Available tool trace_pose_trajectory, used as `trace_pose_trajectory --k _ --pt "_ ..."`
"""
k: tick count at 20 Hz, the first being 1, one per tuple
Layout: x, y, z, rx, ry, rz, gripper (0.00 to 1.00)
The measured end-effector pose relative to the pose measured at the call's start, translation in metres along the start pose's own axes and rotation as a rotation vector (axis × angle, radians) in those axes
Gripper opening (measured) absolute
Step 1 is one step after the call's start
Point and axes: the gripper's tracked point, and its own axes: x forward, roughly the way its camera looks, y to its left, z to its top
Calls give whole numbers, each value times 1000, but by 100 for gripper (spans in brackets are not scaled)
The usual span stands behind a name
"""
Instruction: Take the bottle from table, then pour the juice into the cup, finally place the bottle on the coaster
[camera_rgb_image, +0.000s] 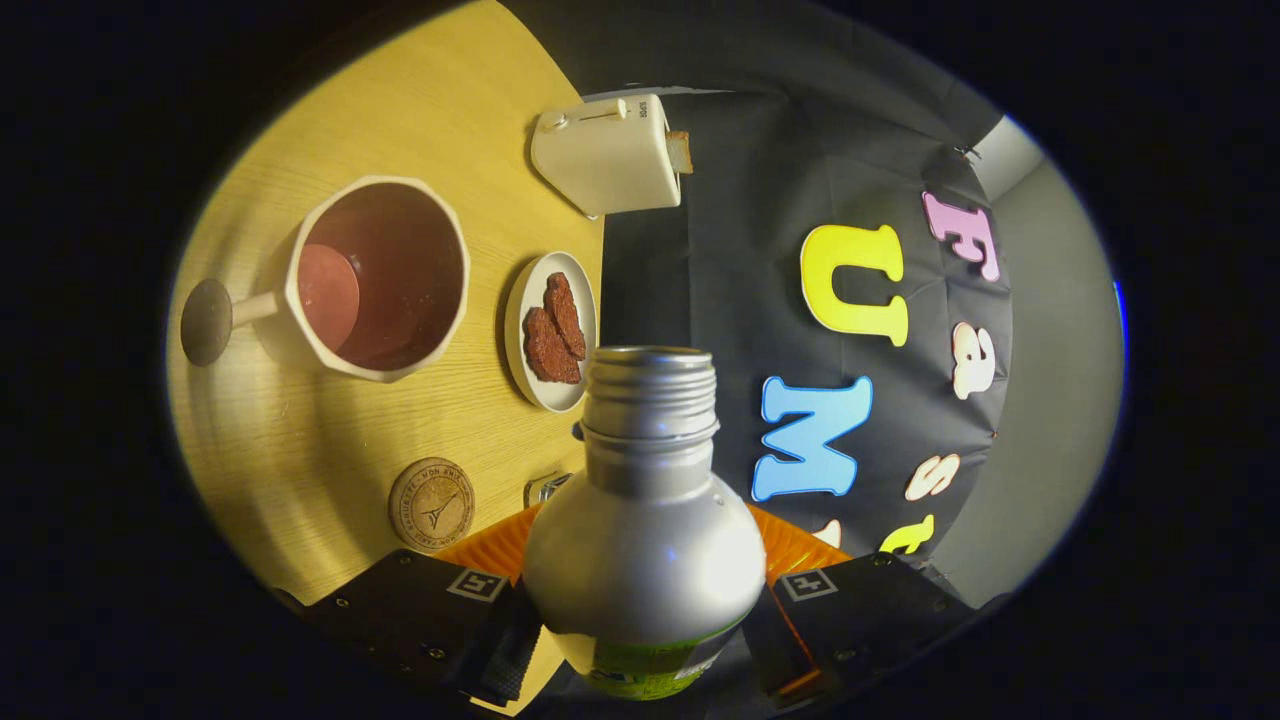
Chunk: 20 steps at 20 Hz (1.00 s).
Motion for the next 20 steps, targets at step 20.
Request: trace_pose_trajectory --k 20 --pt "15 -11 3 -189 -49 -24 83"
